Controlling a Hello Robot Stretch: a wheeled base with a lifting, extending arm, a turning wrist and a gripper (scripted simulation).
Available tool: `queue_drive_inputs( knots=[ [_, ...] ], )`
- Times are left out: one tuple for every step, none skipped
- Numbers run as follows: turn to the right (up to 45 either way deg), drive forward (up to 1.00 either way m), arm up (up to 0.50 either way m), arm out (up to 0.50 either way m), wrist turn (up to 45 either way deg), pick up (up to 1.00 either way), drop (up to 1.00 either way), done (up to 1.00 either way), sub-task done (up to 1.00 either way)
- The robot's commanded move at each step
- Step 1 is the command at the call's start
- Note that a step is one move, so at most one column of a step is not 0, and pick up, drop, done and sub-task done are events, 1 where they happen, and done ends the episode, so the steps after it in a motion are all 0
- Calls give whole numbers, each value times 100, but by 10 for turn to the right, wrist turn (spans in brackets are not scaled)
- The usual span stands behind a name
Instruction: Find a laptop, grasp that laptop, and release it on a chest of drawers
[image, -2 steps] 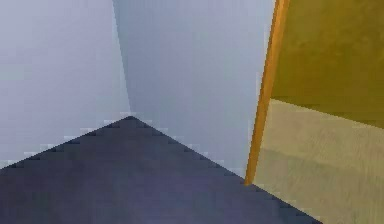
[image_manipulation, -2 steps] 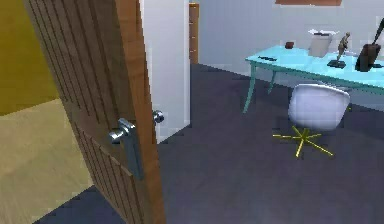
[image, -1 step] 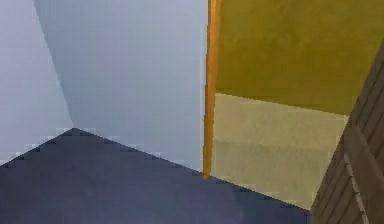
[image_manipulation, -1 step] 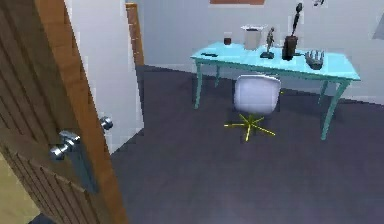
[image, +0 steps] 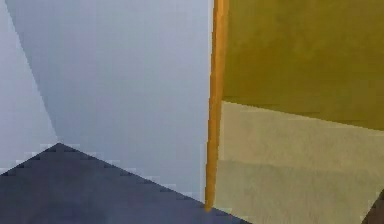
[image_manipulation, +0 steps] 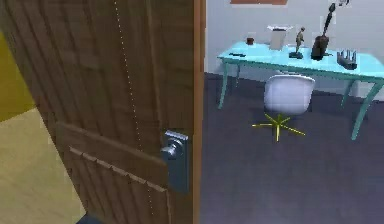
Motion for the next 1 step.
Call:
queue_drive_inputs(
  knots=[
    [180, 0, 0, 0, 0, 0, 0, 0, 0]
  ],
)
